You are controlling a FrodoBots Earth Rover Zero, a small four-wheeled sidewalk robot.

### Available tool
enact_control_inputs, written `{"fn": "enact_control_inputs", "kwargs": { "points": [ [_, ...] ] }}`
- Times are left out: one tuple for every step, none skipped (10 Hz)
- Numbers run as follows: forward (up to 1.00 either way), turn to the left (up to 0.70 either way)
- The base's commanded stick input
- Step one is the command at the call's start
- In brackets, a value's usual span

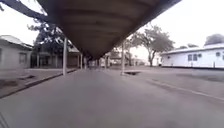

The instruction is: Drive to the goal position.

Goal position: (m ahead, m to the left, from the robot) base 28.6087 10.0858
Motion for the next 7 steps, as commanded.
{"fn": "enact_control_inputs", "kwargs": {
  "points": [
    [0.7, 0.35],
    [0.7, 0.26],
    [0.7, 0.0],
    [0.7, 0.0],
    [0.7, 0.0],
    [0.7, 0.0],
    [0.7, 0.0]
  ]
}}
